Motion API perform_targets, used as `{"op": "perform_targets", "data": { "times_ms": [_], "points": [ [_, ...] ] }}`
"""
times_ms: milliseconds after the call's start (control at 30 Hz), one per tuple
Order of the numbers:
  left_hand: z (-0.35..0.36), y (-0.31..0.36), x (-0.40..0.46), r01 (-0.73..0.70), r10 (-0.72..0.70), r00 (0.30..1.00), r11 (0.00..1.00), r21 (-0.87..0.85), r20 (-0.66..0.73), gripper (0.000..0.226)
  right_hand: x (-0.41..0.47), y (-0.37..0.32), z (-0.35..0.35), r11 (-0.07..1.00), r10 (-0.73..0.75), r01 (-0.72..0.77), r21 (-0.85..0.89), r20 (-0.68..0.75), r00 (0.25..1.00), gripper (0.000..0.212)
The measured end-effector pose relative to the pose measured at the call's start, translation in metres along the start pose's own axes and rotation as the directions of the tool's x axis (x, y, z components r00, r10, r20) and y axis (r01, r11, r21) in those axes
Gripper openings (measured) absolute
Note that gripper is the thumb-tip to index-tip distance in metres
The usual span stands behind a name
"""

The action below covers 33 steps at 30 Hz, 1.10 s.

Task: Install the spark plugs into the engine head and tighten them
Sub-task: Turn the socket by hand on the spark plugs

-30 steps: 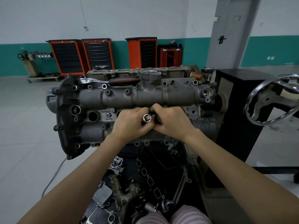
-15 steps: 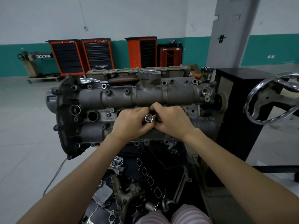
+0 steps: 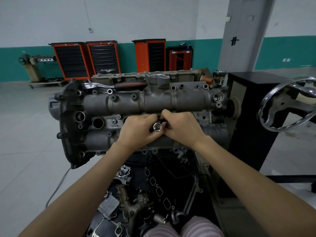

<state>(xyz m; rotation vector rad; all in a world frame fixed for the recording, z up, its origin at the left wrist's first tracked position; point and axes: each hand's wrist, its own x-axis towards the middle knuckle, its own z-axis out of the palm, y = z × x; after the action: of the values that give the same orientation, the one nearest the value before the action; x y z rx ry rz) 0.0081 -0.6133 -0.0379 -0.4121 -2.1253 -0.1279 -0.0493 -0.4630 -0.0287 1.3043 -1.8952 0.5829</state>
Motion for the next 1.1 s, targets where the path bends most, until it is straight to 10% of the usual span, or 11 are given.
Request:
{"op": "perform_targets", "data": {
  "times_ms": [1100],
  "points": [
    [-0.0013,0.0007,-0.0001,0.022,-0.021,0.999,0.999,-0.037,0.027,0.031,-0.0005,-0.0002,-0.0005,1.0,-0.011,0.011,-0.002,-0.016,1.0,0.016]
  ]
}}
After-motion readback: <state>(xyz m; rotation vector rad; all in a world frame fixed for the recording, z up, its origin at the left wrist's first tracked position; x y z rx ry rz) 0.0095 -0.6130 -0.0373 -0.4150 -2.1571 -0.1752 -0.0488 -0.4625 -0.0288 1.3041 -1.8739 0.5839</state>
